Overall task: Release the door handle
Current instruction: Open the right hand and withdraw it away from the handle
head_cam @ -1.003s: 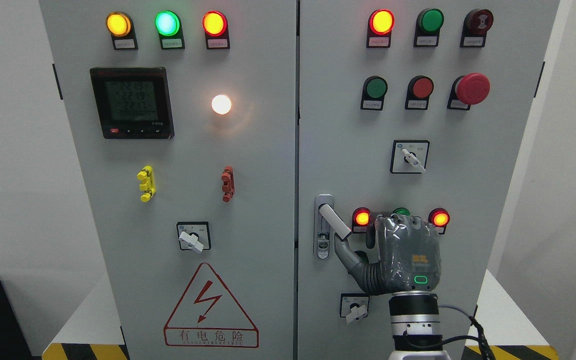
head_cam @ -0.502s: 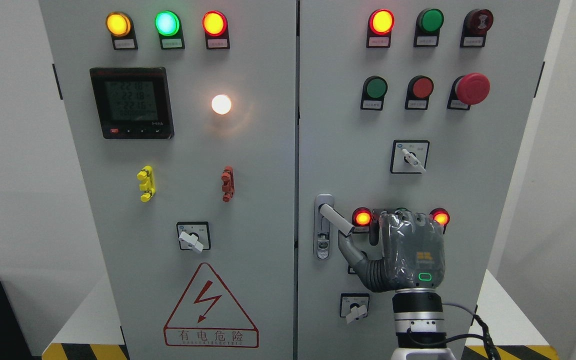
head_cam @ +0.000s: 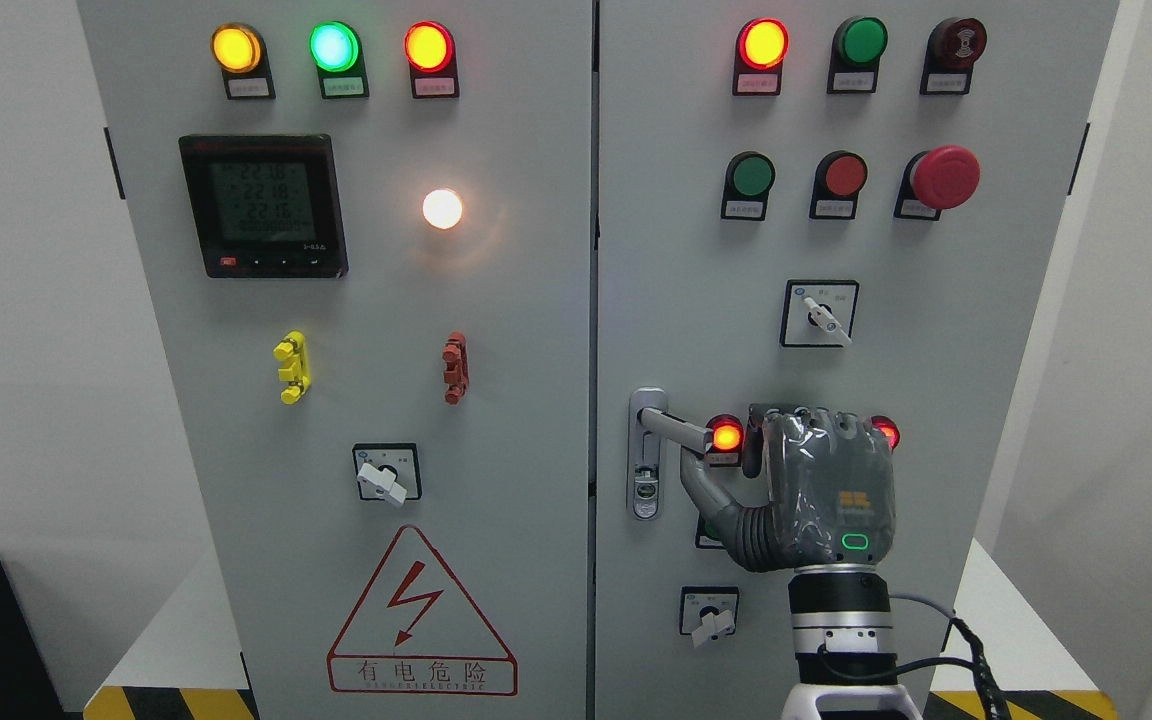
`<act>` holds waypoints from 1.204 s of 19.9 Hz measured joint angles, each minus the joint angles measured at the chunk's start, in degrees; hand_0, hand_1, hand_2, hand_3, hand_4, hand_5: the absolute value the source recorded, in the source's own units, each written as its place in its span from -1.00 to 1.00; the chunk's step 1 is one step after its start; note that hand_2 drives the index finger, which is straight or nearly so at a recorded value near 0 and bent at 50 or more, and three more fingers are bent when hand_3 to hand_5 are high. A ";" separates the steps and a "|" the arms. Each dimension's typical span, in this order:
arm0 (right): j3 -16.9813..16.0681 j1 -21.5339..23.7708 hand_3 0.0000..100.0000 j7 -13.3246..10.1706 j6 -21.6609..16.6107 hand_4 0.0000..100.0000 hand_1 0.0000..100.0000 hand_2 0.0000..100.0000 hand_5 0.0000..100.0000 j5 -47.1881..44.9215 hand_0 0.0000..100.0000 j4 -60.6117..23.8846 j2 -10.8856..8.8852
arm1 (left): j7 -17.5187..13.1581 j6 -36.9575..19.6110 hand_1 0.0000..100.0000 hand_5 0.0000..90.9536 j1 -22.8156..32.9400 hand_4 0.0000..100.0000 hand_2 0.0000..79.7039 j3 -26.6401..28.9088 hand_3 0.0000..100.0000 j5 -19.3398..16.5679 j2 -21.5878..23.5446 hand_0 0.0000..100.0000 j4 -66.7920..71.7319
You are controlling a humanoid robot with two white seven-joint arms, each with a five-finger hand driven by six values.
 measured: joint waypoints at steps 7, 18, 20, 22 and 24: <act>-0.05 0.02 1.00 0.21 -0.18 1.00 -0.21 0.74 0.88 0.00 -0.34 -0.13 0.07 | 0.00 0.00 -1.00 -1.00 0.00 -0.98 -0.94 0.00 -0.83 0.00 0.00 -1.00 0.00; -0.44 7.03 1.00 -0.41 -0.95 0.96 -0.22 0.61 0.84 0.00 -0.38 -3.98 0.02 | 0.00 0.00 -1.00 -1.00 0.00 -0.97 -0.94 0.00 -0.83 0.00 0.00 -1.00 0.00; -0.94 8.67 1.00 -0.87 -1.68 0.78 -0.22 0.53 0.77 0.00 -0.39 -5.16 -0.05 | 0.00 0.00 -1.00 -1.00 0.00 -0.97 -0.94 0.00 -0.83 0.00 0.00 -1.00 0.00; -1.60 10.39 1.00 -1.66 -2.48 0.71 -0.22 0.34 0.63 0.00 -0.41 -6.51 -0.12 | 0.00 0.00 -1.00 -1.00 0.00 -0.98 -0.94 0.00 -0.83 0.00 0.00 -1.00 0.00; -2.47 12.26 0.56 -1.99 -3.81 0.32 -0.22 -0.07 0.11 -0.01 -0.42 -8.01 -0.16 | 0.00 0.00 -1.00 -1.00 0.00 -0.98 -0.94 0.00 -0.83 0.00 0.00 -1.00 0.00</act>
